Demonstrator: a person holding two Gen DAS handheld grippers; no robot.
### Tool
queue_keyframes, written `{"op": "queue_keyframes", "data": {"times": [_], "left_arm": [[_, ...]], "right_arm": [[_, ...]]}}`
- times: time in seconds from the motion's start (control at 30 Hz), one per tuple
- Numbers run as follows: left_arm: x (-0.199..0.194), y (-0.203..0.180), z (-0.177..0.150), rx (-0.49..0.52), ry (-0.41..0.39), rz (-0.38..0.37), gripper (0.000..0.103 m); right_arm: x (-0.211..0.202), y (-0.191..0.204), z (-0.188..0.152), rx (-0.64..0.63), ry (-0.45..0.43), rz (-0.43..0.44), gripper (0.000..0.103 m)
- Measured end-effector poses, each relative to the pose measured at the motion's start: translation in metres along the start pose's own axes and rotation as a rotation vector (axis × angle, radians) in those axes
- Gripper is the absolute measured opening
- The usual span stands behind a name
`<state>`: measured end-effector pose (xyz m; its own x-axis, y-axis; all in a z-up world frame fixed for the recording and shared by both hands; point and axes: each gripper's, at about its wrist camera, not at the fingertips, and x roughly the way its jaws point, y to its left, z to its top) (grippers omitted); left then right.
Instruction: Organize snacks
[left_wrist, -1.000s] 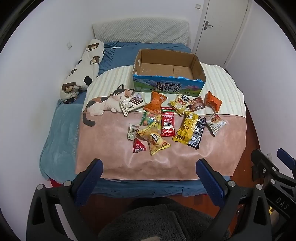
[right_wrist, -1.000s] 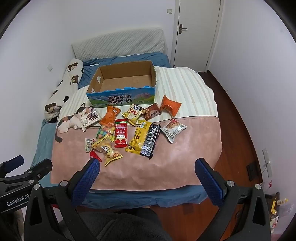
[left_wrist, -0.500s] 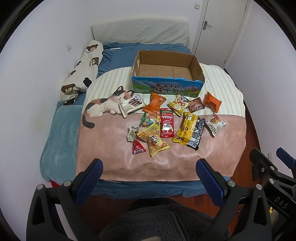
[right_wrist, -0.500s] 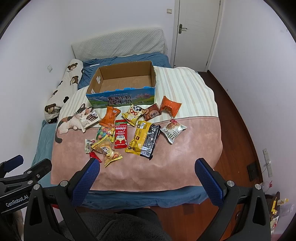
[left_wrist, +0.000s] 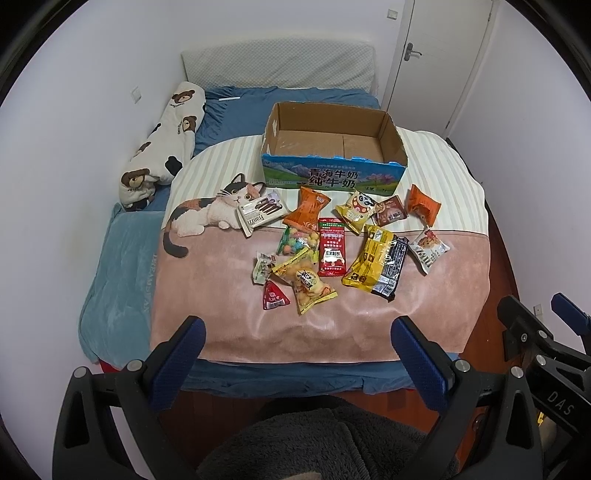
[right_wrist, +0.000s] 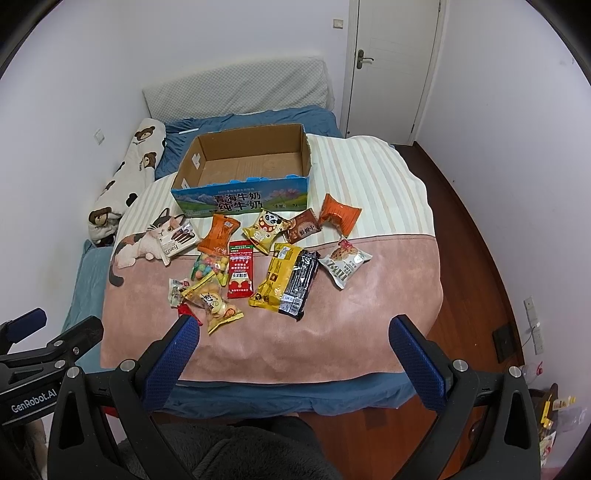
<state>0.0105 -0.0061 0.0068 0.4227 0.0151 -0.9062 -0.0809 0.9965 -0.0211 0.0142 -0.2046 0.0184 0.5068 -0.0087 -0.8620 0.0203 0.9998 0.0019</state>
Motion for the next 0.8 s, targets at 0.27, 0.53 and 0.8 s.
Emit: {"op": "queue_keyframes", "data": {"times": [0.27,0.53,0.8], "left_arm": [[-0.0002,0.0000,0.0010,-0.001,-0.001,-0.004,0.103],[-0.0011,-0.0024,0.0039,0.001,-0.003,-0.001,0.103],[-0.0016,-0.0024,0.0051,0.003,-0.004,-0.001,0.103]], "right_arm": [[0.0002,-0.0002,-0.0002,0.001,-0.001,0.001,0.103],[0.0013,0.0005,0.0012,0.000,-0.004,-0.001,0.103],[0.0015,0.0002,0.0013,0.000,-0.003,-0.001,0.103]]}}
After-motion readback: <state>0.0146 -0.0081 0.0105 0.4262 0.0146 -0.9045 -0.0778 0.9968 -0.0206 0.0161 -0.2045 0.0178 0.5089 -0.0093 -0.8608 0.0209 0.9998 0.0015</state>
